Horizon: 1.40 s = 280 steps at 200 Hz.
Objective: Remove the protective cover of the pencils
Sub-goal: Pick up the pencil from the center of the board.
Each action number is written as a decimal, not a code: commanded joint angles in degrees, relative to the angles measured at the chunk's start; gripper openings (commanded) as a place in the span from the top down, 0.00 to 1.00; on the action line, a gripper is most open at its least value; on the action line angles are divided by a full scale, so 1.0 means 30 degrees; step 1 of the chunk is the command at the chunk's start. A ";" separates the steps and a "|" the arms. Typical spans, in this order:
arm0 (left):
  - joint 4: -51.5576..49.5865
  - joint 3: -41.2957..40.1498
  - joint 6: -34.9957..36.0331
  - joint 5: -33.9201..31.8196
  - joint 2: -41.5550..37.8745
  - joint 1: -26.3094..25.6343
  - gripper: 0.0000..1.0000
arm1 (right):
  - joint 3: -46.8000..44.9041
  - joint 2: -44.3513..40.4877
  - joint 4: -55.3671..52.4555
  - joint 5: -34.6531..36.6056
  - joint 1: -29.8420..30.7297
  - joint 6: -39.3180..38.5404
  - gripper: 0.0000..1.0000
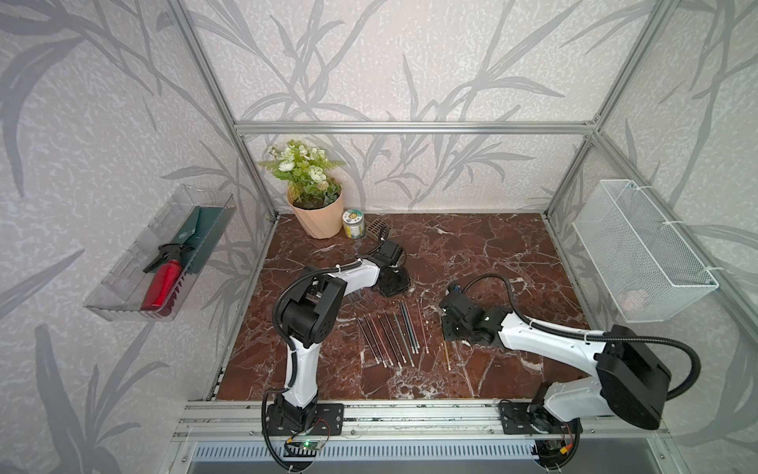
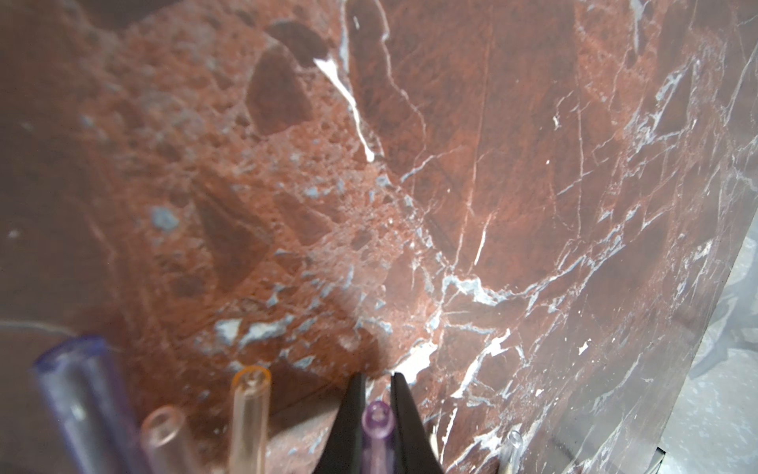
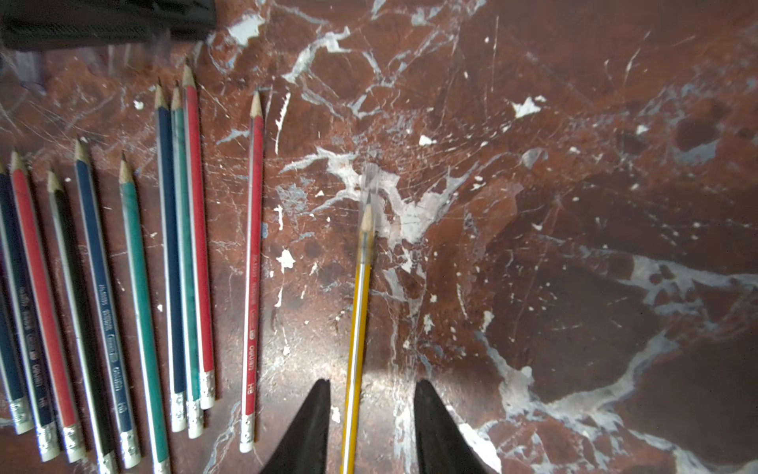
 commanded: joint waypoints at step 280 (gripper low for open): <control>0.0574 -0.0855 0.0601 -0.0789 -0.1714 0.0609 0.60 | 0.1172 0.3155 -0.0257 -0.0114 0.0239 0.0187 0.94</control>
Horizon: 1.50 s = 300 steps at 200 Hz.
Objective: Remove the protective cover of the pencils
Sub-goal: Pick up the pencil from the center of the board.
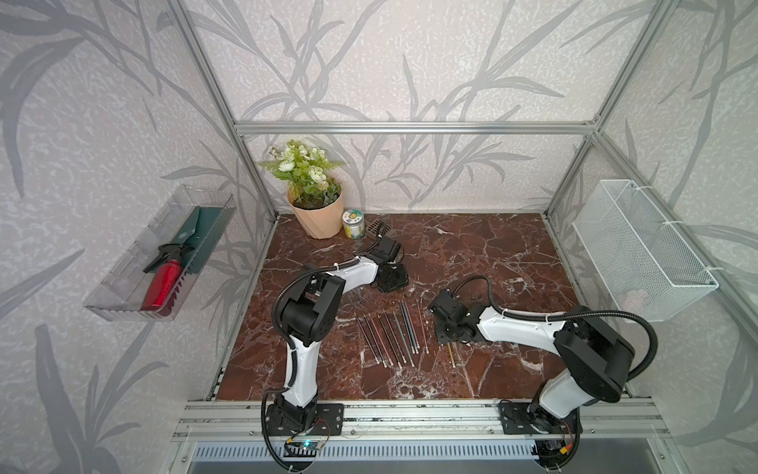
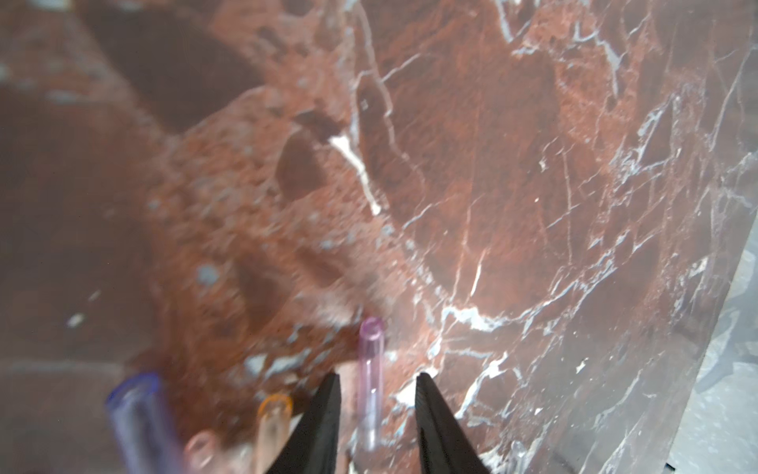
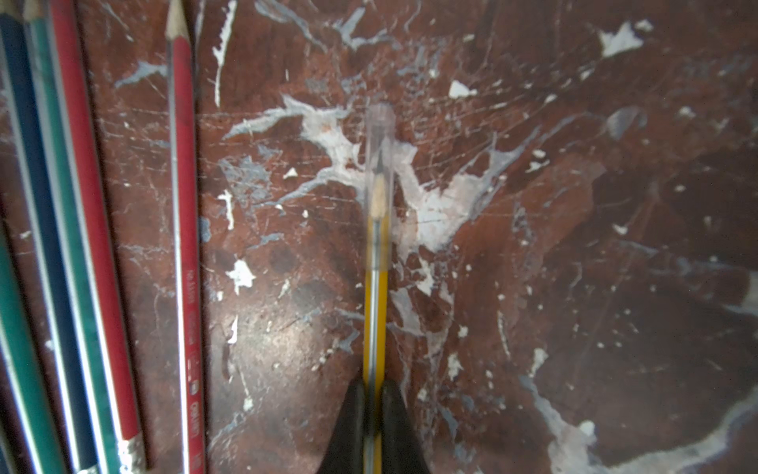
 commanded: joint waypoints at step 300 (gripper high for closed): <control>1.2126 -0.8662 -0.1923 0.2109 -0.9936 -0.2923 0.25 | -0.1093 -0.8195 0.3825 -0.2119 0.0078 -0.1644 0.99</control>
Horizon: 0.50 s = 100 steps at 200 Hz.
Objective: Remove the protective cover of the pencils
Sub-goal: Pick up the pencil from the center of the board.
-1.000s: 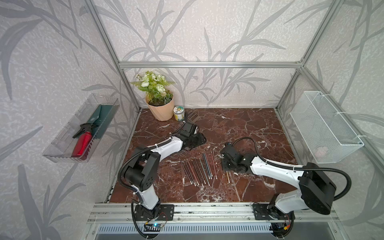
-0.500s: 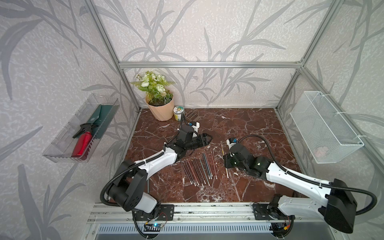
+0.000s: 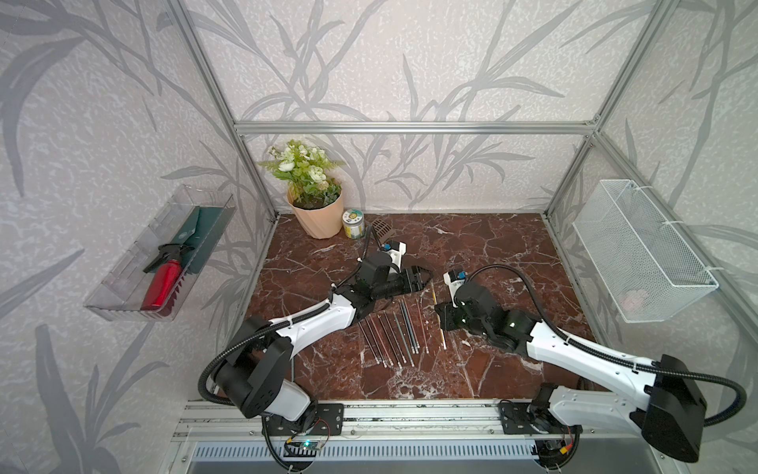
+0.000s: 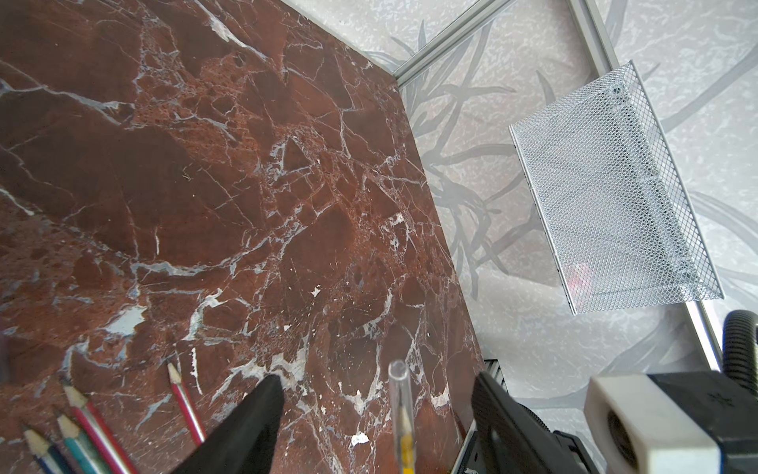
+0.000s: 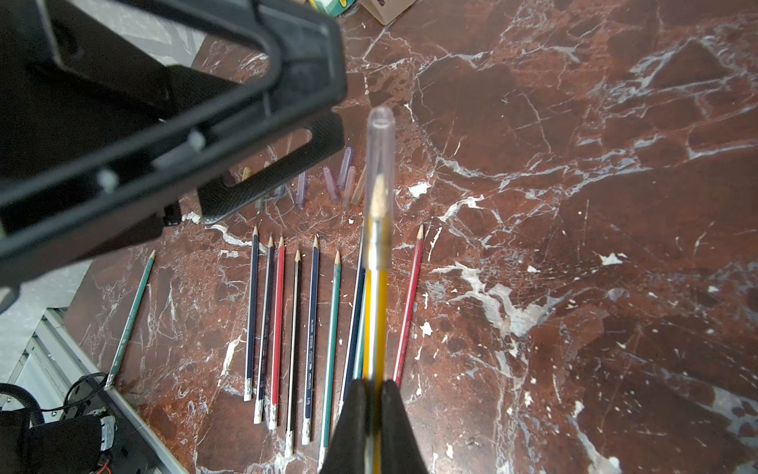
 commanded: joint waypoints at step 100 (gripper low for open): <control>0.0631 0.0463 -0.0194 0.0645 0.0881 -0.0574 0.49 | 0.0629 0.0961 0.1551 -0.1387 0.0090 0.0036 0.99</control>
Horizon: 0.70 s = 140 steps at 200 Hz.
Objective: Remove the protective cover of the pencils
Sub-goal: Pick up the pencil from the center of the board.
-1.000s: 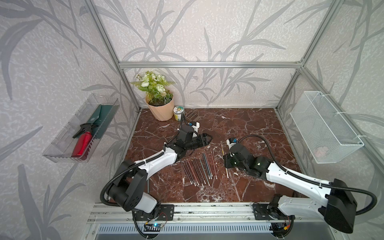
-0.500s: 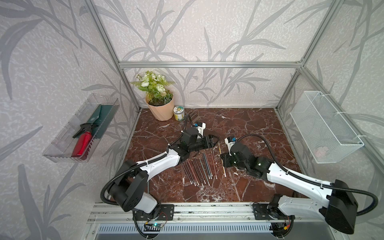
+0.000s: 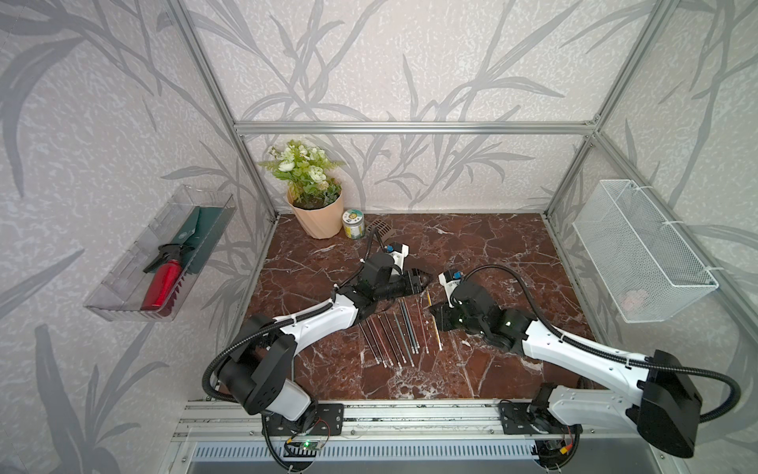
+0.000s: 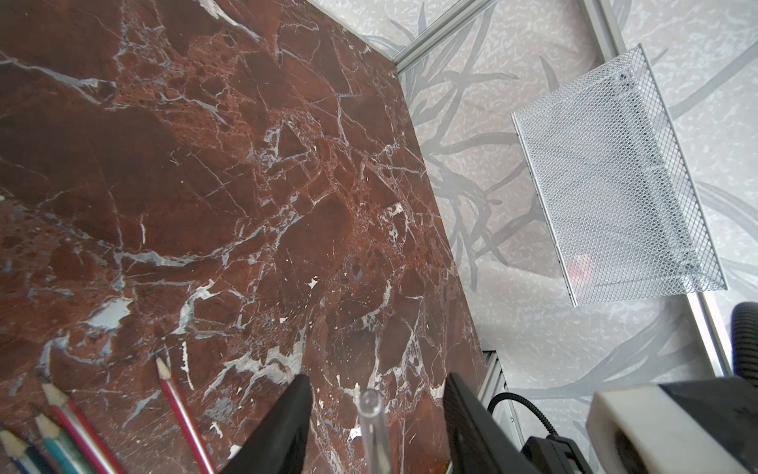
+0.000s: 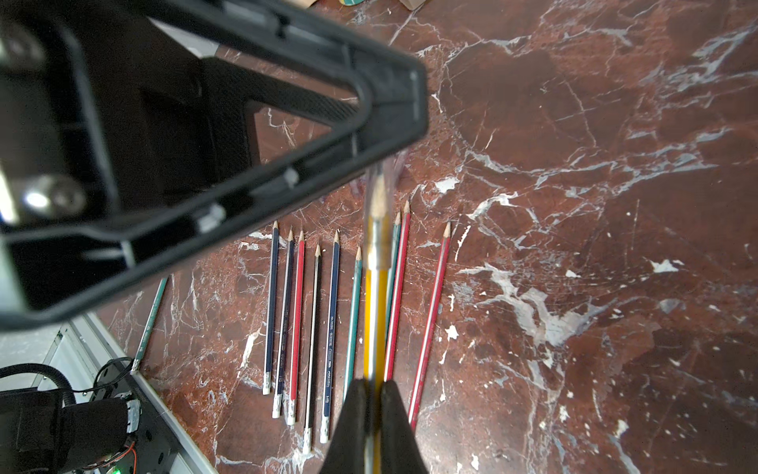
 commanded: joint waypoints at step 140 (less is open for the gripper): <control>-0.0220 0.0750 -0.0037 -0.0014 0.0486 -0.0340 0.92 | 0.0915 0.1308 0.1044 -0.0282 0.0082 0.0225 0.68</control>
